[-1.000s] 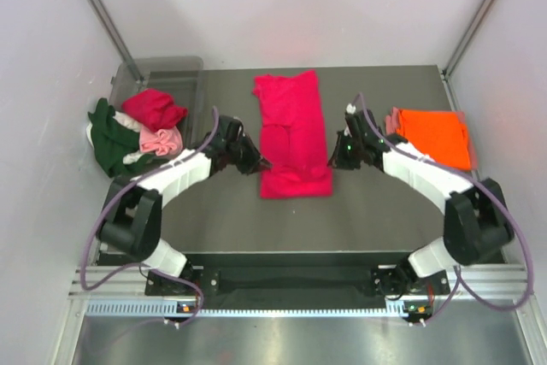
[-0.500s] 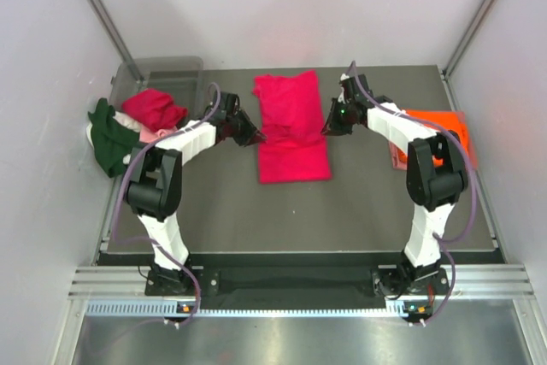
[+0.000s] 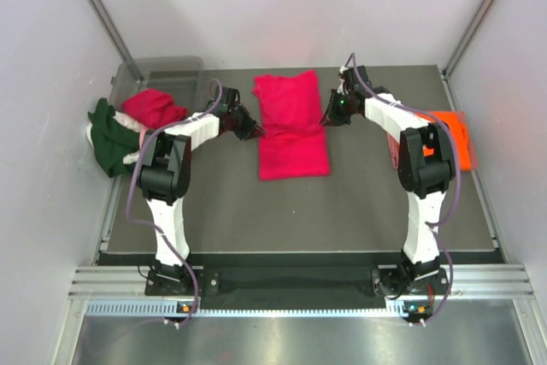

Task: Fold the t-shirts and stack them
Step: Fold the tshirt

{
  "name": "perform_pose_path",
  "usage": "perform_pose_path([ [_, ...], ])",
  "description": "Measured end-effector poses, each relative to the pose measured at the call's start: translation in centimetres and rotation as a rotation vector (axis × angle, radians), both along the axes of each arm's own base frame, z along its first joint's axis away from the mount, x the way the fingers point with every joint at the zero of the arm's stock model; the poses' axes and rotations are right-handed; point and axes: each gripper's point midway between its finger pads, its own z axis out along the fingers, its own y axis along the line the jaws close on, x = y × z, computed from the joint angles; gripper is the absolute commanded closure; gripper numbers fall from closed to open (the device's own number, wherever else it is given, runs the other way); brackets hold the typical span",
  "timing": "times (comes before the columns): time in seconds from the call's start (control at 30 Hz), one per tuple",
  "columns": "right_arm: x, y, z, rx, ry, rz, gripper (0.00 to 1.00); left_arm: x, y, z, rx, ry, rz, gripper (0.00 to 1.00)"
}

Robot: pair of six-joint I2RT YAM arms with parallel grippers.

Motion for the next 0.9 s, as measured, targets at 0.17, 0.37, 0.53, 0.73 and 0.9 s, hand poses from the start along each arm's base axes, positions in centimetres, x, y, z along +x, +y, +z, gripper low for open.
perform_pose_path([
  [0.17, 1.6, 0.4, 0.3, 0.009, -0.023, -0.001, 0.8, 1.1, 0.3, 0.5, 0.0, -0.023, 0.003, 0.64],
  [0.37, 2.4, -0.6, 0.0, -0.035, -0.05, -0.028, 0.49, 3.1, 0.5, 2.2, 0.018, -0.09, -0.013, 0.33],
  [0.53, -0.9, -2.7, -0.2, -0.096, -0.042, -0.056, 0.48, 0.7, 2.1, 2.5, 0.09, -0.1, -0.019, 0.3],
  [0.73, -8.6, -5.3, 0.3, -0.111, -0.059, -0.062, 0.43, -5.2, 3.6, 3.2, 0.126, -0.096, -0.058, 0.23],
  [0.9, -12.2, -6.4, 0.1, -0.104, -0.084, -0.074, 0.03, -9.7, 4.4, 3.0, 0.151, -0.105, -0.095, 0.01],
])
